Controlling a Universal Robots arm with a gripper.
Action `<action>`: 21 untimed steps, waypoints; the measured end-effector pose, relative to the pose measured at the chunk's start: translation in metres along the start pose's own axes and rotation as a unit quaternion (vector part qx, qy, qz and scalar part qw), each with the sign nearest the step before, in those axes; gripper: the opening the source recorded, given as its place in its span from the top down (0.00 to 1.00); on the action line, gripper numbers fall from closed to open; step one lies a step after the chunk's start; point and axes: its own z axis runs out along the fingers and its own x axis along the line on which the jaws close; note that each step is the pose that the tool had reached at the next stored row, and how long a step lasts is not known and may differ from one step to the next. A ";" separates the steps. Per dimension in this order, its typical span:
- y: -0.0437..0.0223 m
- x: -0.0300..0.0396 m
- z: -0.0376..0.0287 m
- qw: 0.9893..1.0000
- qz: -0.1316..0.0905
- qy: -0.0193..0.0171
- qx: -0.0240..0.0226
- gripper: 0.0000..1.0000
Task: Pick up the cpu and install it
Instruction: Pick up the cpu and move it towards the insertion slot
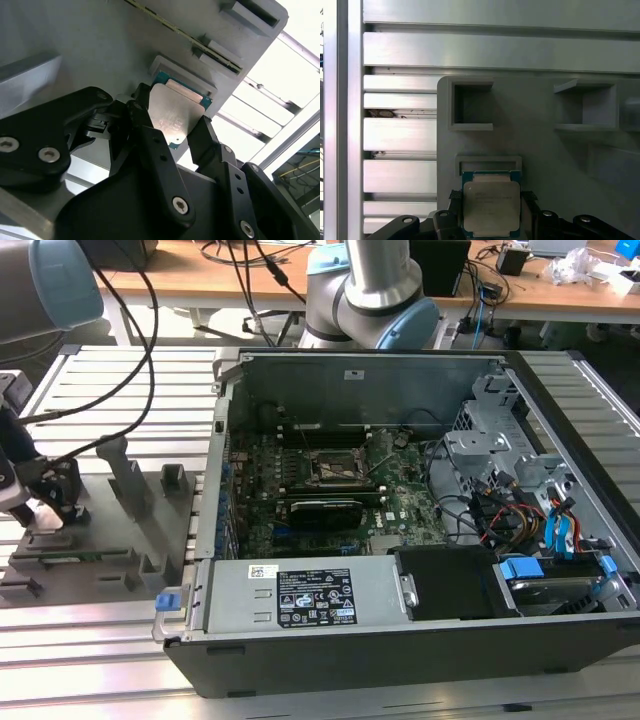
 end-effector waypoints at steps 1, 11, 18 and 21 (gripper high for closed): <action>0.0000 0.0000 -0.0007 1.000 0.000 0.000 0.000 0.45; -0.0002 -0.0002 -0.0070 1.000 0.000 0.000 0.000 0.45; -0.0003 -0.0003 -0.0115 1.000 0.000 0.000 0.000 0.45; -0.0003 -0.0004 -0.0129 1.000 0.000 0.000 0.000 0.45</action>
